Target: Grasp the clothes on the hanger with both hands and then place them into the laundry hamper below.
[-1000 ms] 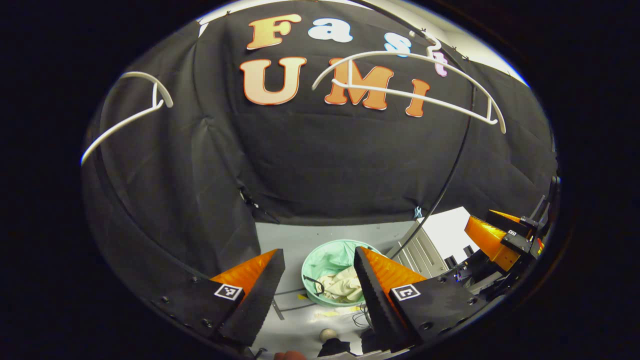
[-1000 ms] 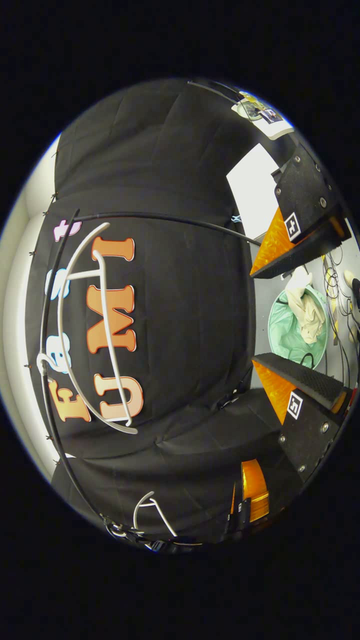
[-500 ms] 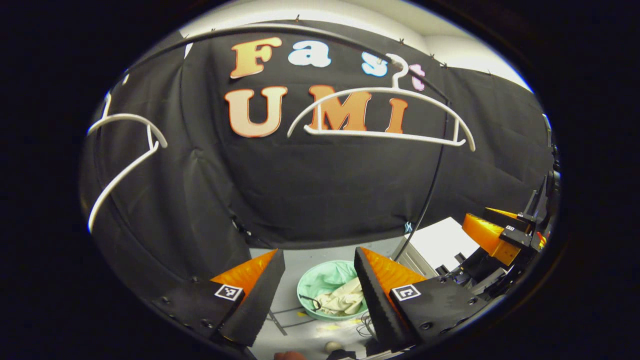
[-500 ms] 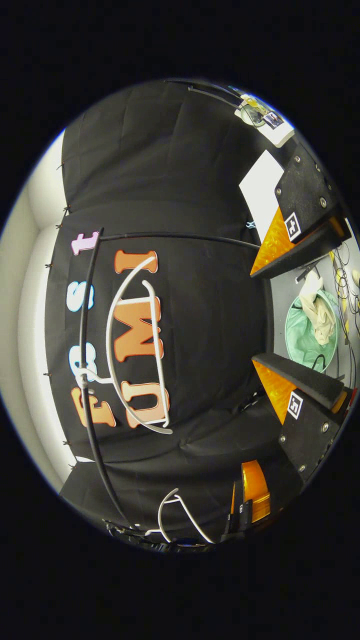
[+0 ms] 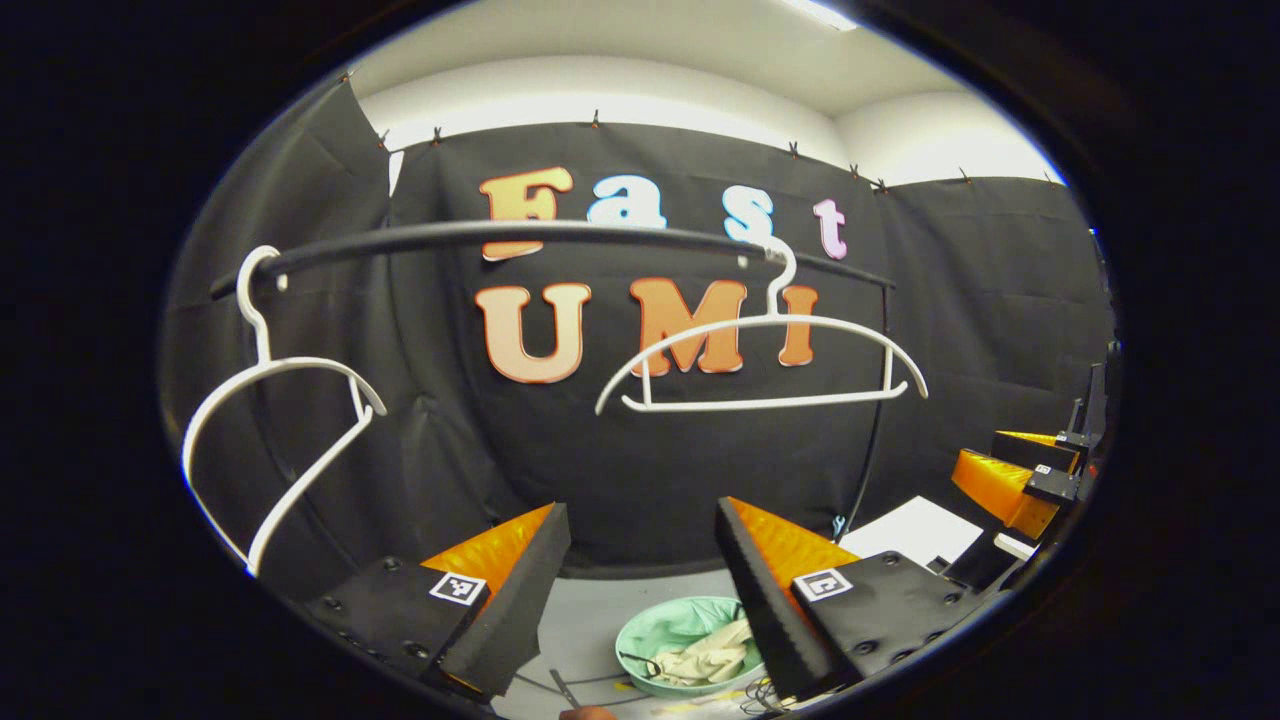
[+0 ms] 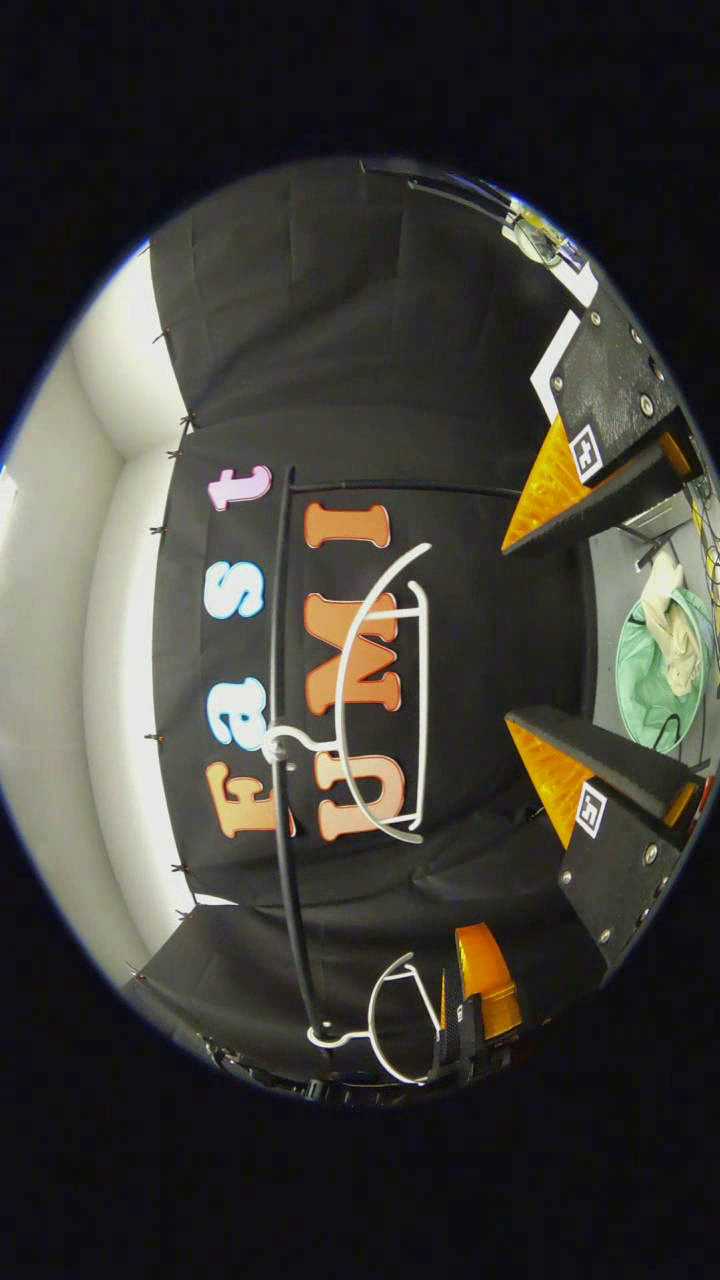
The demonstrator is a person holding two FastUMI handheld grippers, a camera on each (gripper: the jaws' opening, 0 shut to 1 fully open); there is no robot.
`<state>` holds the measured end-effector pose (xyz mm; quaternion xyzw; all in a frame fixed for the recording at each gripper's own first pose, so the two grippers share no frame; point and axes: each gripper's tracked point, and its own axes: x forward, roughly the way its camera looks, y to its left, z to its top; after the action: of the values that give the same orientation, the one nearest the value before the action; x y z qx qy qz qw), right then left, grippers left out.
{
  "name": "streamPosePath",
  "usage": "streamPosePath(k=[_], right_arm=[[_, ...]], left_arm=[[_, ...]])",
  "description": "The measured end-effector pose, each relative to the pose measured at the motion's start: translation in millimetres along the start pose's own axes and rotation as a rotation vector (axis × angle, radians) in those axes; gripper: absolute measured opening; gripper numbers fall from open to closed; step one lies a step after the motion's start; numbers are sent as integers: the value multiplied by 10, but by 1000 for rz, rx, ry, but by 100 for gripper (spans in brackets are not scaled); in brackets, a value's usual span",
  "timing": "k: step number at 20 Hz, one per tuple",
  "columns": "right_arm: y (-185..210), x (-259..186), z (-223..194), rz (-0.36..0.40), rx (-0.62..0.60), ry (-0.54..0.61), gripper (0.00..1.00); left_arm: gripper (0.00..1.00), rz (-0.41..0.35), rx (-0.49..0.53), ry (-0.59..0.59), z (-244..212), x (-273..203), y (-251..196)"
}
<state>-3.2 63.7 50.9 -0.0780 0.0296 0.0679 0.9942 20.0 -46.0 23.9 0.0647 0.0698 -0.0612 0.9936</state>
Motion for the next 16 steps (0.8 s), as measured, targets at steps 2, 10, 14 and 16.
streamPosePath(k=[2,10,14,16], right_arm=[[-78,-16,179,-12,-17,-37,93],[-171,-39,127,-30,21,-41,93],[-130,-31,150,-20,19,-51,98],[-126,-30,156,-18,24,-52,93]], left_arm=[[99,27,-21,-40,121,-56,81],[94,102,-82,-106,237,-110,335],[94,151,-75,-121,250,-130,473],[94,153,-84,-121,250,-139,505]])
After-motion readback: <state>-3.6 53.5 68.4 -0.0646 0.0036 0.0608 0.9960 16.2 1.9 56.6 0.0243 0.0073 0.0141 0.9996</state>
